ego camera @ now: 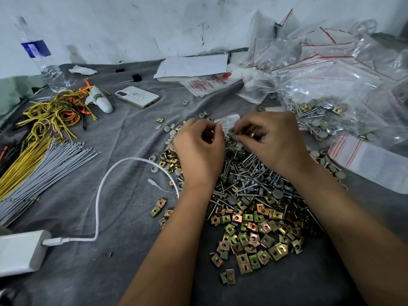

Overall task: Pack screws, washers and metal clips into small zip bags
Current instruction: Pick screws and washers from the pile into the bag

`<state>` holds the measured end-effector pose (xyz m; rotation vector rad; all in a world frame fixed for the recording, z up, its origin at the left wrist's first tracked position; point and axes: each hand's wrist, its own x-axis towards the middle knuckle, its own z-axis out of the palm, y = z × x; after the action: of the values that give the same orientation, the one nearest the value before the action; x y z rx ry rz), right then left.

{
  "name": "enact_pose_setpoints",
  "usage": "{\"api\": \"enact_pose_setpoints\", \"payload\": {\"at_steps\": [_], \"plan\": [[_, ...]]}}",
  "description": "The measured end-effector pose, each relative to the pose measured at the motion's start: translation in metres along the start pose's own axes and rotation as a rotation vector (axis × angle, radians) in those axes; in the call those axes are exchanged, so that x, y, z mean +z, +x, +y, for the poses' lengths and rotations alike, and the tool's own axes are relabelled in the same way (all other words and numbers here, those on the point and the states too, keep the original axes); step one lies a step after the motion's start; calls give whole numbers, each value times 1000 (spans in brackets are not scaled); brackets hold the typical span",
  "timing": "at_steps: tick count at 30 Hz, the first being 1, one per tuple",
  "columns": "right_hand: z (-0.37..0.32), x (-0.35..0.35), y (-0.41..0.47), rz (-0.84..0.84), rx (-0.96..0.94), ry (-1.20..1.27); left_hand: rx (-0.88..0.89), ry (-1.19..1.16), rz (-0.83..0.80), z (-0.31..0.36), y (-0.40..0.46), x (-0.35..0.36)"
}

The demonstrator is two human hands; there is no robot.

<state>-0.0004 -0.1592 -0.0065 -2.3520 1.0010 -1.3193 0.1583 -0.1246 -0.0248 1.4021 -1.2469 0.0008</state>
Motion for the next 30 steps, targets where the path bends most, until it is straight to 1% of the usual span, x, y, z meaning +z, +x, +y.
{"api": "enact_pose_setpoints", "payload": {"at_steps": [5, 7, 9, 13, 15, 18, 22, 24, 27, 30], "plan": [[3, -6, 3, 82, 17, -18, -105, -68, 17, 0, 1, -1], [5, -9, 2, 70, 32, -54, -151, -91, 25, 0, 2, -2], [8, -12, 2, -17, 71, -117, -195, -122, 31, -1, 3, -2], [14, -13, 1, -319, 169, -298, -278, -165, 53, 0, 4, -2], [16, -14, 2, -381, 213, -301, -296, -176, 65, -1, 4, -2], [17, -13, 3, -402, 256, -277, -305, -186, 70, -1, 5, -2], [16, -7, 1, -357, 258, -288, -309, -182, 66, -2, 5, -1], [15, -5, 2, -307, 241, -270, -310, -179, 72, -2, 5, -1], [12, -6, 3, -167, 173, -199, -266, -146, 50, -2, 3, -1], [4, -10, 4, 8, 34, -83, -144, -73, 2, -1, 1, -1]]}}
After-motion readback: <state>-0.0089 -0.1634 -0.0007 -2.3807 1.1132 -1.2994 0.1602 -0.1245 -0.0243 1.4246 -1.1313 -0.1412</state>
